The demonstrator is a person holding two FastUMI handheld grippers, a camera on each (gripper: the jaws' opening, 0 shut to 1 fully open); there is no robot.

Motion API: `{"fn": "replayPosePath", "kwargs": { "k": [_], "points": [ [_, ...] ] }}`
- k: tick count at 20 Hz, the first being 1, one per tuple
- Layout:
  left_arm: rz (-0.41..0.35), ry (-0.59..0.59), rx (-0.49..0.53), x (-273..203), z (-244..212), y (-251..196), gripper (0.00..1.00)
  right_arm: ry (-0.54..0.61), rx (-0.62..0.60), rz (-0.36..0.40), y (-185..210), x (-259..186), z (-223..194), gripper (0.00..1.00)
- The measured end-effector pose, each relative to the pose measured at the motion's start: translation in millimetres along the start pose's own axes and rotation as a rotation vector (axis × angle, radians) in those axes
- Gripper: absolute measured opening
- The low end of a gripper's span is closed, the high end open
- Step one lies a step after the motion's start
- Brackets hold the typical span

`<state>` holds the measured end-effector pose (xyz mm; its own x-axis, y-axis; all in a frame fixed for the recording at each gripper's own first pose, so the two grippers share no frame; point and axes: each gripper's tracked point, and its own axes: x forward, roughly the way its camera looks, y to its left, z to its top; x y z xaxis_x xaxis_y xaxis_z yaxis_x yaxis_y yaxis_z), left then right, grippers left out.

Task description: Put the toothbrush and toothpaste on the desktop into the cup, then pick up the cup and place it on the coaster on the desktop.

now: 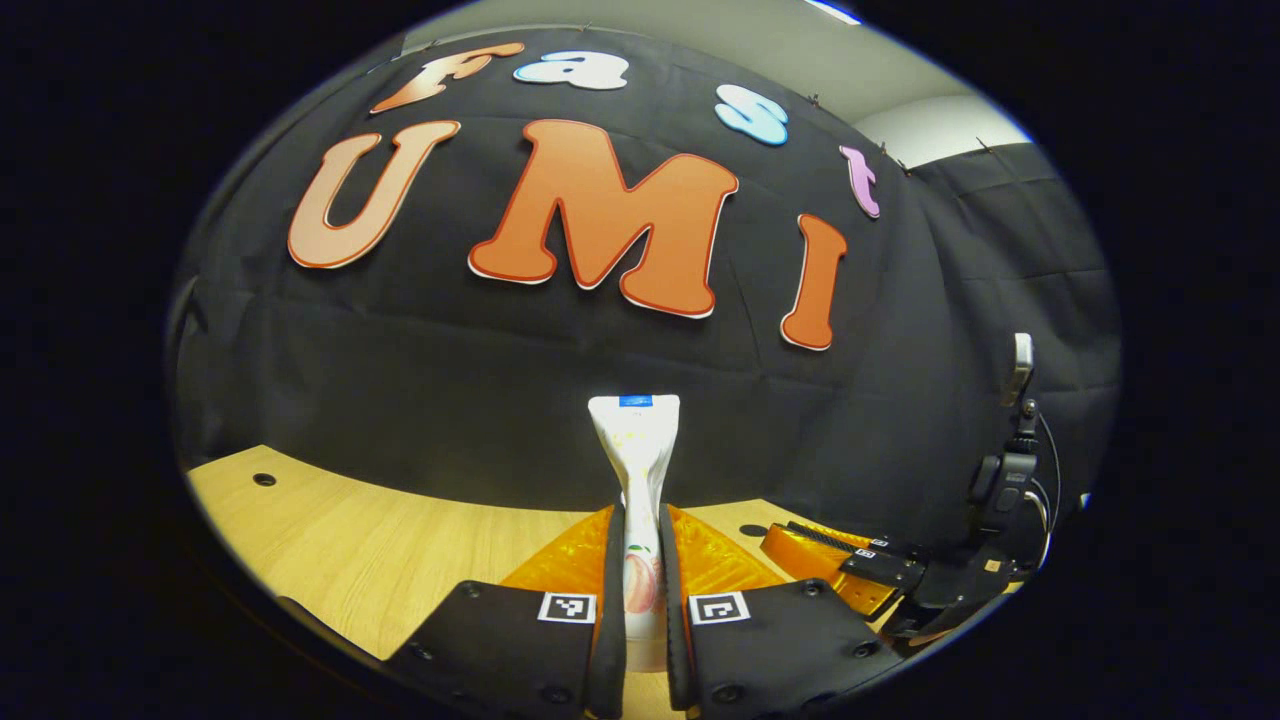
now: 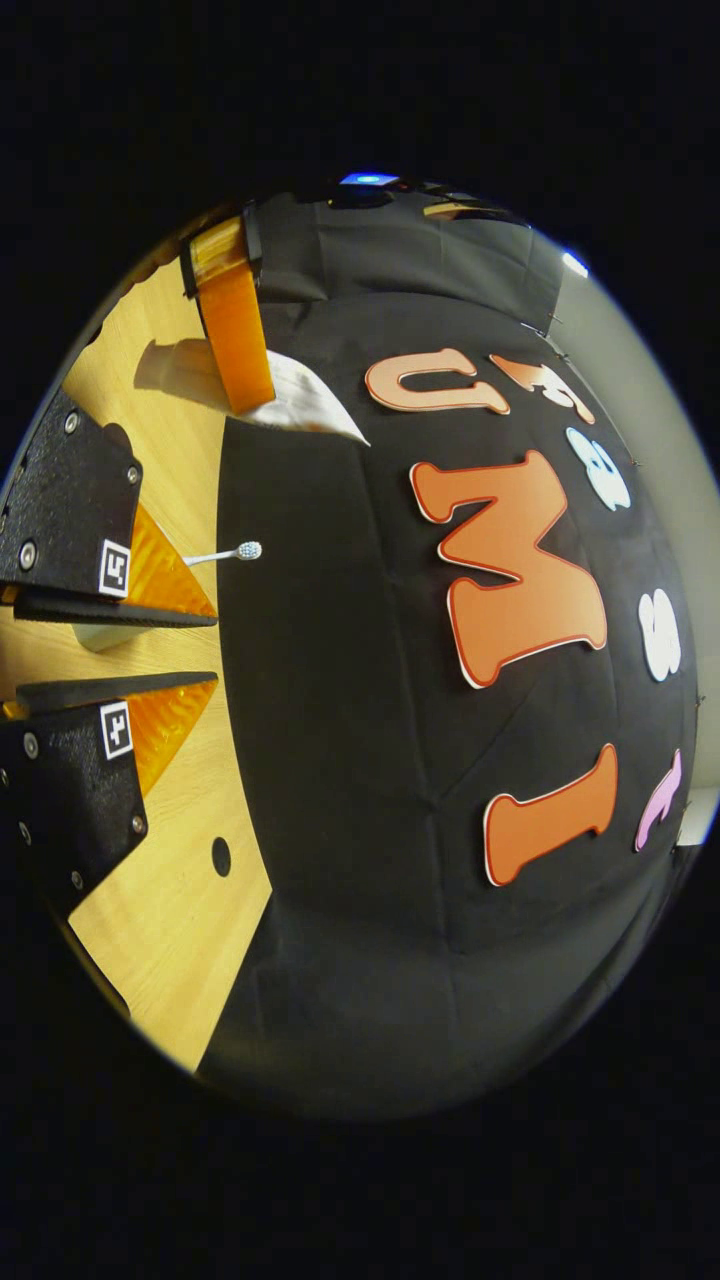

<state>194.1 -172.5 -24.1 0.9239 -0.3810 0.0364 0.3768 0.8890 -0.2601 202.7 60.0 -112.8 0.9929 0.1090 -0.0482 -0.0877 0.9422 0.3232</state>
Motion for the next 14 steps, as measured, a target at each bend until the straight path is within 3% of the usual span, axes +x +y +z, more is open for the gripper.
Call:
{"fn": "replayPosePath", "kwargs": {
  "k": [7, 14],
  "points": [
    [-0.037, -0.046, -0.012, 38.1, -4.3, -16.7, 0.2, -0.033, 0.019, -0.034, -17.7, -4.6, 13.0, 0.42],
    [-0.058, -0.071, 0.04, 69.1, -9.0, -16.9, 0.19, -0.03, 0.024, -0.05, -24.3, -1.8, 9.6, 0.46]
  ]
}}
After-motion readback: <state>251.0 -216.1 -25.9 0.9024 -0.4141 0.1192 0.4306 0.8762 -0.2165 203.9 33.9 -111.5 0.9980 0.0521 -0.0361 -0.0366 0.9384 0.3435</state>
